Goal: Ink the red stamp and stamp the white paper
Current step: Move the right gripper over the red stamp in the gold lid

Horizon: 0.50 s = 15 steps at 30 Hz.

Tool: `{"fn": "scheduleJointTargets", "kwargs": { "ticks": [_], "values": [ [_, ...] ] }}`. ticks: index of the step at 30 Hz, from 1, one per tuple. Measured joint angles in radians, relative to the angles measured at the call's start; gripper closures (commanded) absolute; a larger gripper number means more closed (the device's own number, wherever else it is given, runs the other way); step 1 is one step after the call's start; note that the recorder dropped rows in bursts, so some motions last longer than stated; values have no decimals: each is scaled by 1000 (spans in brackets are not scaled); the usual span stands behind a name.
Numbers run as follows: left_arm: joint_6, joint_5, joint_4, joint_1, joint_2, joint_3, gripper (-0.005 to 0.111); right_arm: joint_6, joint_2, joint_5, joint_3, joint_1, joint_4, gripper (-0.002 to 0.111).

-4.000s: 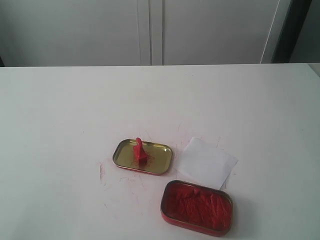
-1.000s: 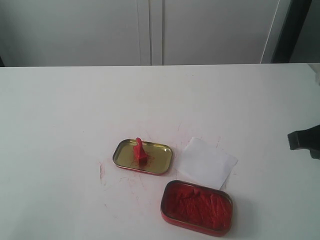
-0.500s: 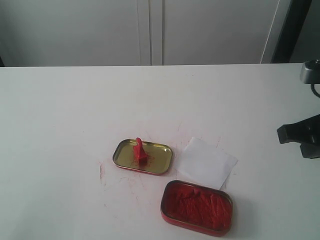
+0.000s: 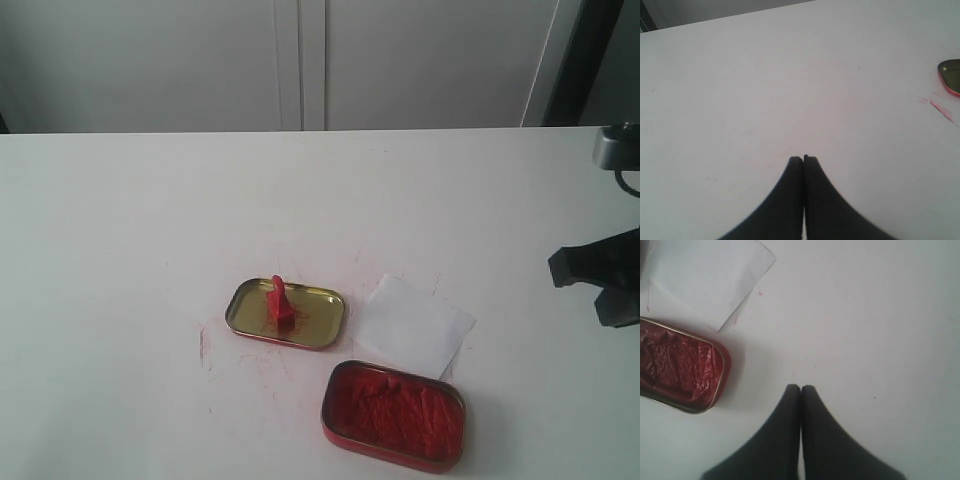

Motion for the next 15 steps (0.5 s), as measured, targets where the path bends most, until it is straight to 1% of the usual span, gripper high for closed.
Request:
{"fn": "scheduleJointTargets", "kwargs": {
  "ticks": [15],
  "values": [
    [0,0,0,0,0,0,107,6,121,160,-174,0,5,108]
  ]
}}
